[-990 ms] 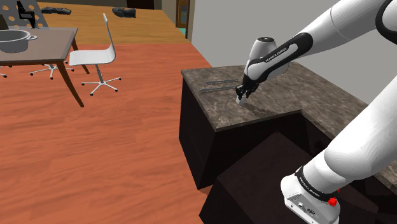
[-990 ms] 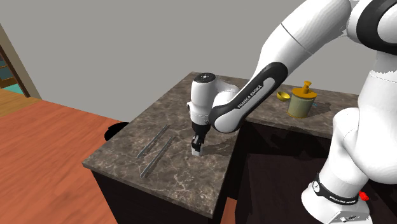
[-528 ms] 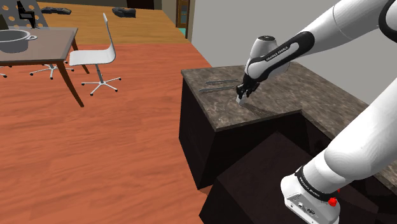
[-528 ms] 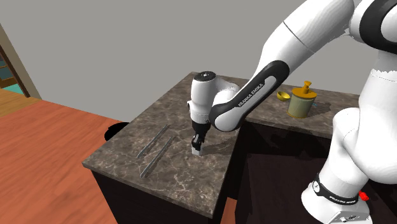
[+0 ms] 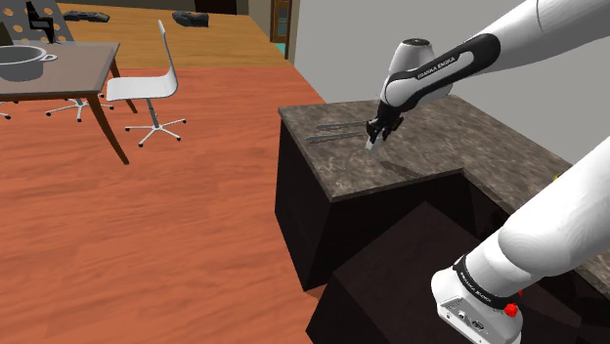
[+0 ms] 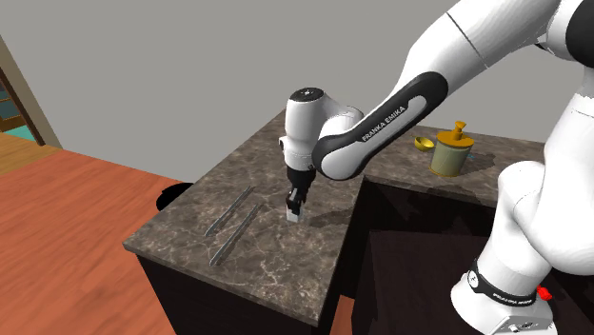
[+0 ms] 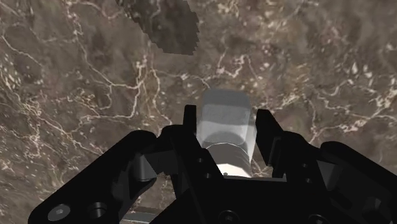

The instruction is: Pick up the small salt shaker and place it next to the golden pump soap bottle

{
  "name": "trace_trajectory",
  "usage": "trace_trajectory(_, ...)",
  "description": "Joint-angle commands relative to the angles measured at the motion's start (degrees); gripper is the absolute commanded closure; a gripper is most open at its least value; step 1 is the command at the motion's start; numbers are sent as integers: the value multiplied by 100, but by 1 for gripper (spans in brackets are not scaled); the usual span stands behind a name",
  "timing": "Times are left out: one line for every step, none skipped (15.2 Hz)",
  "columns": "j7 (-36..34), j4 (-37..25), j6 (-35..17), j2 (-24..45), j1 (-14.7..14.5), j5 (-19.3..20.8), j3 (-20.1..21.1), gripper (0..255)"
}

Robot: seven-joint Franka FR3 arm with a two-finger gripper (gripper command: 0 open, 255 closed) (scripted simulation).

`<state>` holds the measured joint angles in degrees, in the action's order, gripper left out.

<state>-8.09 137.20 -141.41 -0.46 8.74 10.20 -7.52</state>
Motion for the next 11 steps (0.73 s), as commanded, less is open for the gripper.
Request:
trace_trajectory(20,-44,160,-113,-3,-10,3,255)
trace_trajectory(29,-71,239,-167,-5,-15,5,255)
trace_trajectory(39,-98,319,-219,-7,-21,7,255)
trace_trajectory(48,-127,399,-270,-9,-26,9,255)
trace_trajectory(57,-157,479,-320,-11,-31,12,255)
trace_trajectory(66,-189,558,-369,-13,-36,14,255)
trace_trajectory(75,-221,638,-416,-15,-41,16,255)
trace_trajectory(84,-255,717,-462,-17,-46,18,255)
trace_trajectory(93,-290,797,-507,-19,-51,21,255)
trace_trajectory(102,-327,877,-550,-21,-55,23,255)
trace_trajectory(111,-364,956,-593,-23,-60,25,255)
